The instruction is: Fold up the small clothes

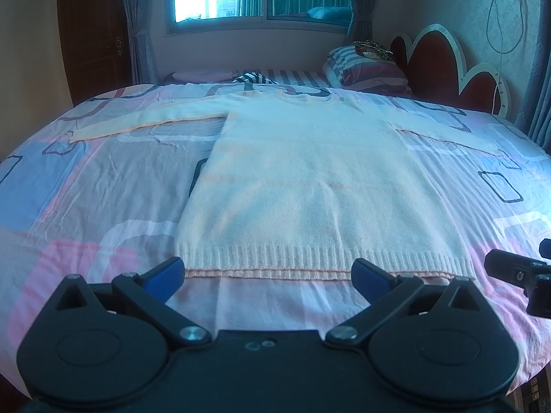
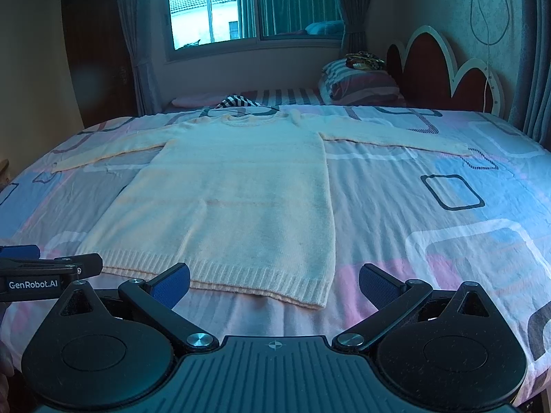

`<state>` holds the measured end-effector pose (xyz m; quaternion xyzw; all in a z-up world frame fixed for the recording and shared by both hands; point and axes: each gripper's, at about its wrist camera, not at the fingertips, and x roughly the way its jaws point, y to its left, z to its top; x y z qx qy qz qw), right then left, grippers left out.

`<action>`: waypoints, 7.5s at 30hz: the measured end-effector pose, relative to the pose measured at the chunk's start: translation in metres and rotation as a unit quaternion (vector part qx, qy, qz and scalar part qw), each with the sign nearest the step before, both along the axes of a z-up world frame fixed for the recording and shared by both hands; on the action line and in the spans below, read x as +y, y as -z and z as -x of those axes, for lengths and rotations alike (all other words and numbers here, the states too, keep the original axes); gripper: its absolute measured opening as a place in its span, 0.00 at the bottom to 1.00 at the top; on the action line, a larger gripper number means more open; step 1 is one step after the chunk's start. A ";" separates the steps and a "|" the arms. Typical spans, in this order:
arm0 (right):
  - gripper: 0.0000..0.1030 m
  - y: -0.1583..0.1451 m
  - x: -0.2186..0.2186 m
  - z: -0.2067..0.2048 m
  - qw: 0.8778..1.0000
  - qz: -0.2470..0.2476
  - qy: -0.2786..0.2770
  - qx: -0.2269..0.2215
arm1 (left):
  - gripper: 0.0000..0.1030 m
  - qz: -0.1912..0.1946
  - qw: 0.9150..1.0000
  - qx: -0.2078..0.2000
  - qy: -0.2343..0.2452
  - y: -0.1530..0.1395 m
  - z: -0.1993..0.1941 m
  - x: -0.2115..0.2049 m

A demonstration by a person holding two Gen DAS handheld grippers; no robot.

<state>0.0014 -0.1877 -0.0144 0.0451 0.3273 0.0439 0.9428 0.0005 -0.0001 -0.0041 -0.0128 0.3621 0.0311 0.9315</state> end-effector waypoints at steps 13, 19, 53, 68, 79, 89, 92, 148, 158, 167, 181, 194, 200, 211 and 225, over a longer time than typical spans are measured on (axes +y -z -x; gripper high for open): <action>1.00 -0.012 -0.018 -0.022 1.000 0.001 0.025 -0.015 | 0.99 0.004 1.000 -0.019 0.003 -0.005 -0.028 0.001; 1.00 -0.015 -0.032 -0.042 0.999 0.004 0.043 -0.020 | 0.99 0.020 0.999 -0.048 -0.003 -0.008 -0.049 0.003; 1.00 0.018 -0.213 -0.257 0.978 -0.070 0.190 -0.043 | 0.96 -0.060 0.998 -0.018 -0.031 0.024 -0.271 0.007; 0.52 0.071 -0.343 -0.334 0.945 -0.124 0.300 -0.028 | 0.67 -0.077 0.996 -0.029 -0.043 0.043 -0.346 0.018; 0.27 0.099 -0.403 -0.349 0.912 -0.199 0.359 -0.007 | 0.71 -0.087 0.995 0.002 -0.040 0.063 -0.354 0.027; 0.01 0.076 -0.396 -0.332 0.918 -0.163 0.358 -0.050 | 0.76 -0.096 0.995 0.018 -0.030 0.077 -0.360 0.031; 0.02 0.092 -0.403 -0.342 0.917 -0.165 0.363 0.000 | 0.79 -0.094 0.995 0.024 -0.027 0.078 -0.362 0.034; 0.38 0.075 -0.116 -0.417 0.991 -0.082 0.095 -0.049 | 0.09 0.087 0.995 0.052 0.021 0.080 -0.450 0.004; 0.37 0.069 -0.166 -0.402 0.978 -0.137 0.155 -0.034 | 0.02 0.056 0.998 -0.009 -0.004 0.054 -0.443 0.042; 0.37 0.073 -0.135 -0.417 0.982 -0.140 0.124 -0.031 | 0.02 0.046 0.998 -0.006 -0.036 0.055 -0.434 0.085; 0.07 0.086 -0.097 -0.437 0.997 -0.062 0.042 0.009 | 0.54 -0.021 0.998 0.006 -0.053 0.076 -0.431 0.092; 0.07 0.076 -0.031 -0.513 0.992 -0.053 -0.115 -0.018 | 0.59 -0.069 0.997 -0.010 0.032 0.081 -0.470 0.034; 0.07 0.092 -0.111 -0.554 0.997 -0.053 0.048 0.015 | 0.67 -0.036 0.999 -0.007 0.008 0.089 -0.470 0.069; 0.07 0.064 -0.111 -0.502 0.998 -0.059 0.005 -0.004 | 0.64 -0.041 0.998 -0.026 0.027 0.071 -0.443 0.048; 0.07 0.084 -0.072 -0.443 1.000 -0.027 0.002 0.012 | 0.68 -0.034 0.999 -0.009 0.018 0.085 -0.423 0.044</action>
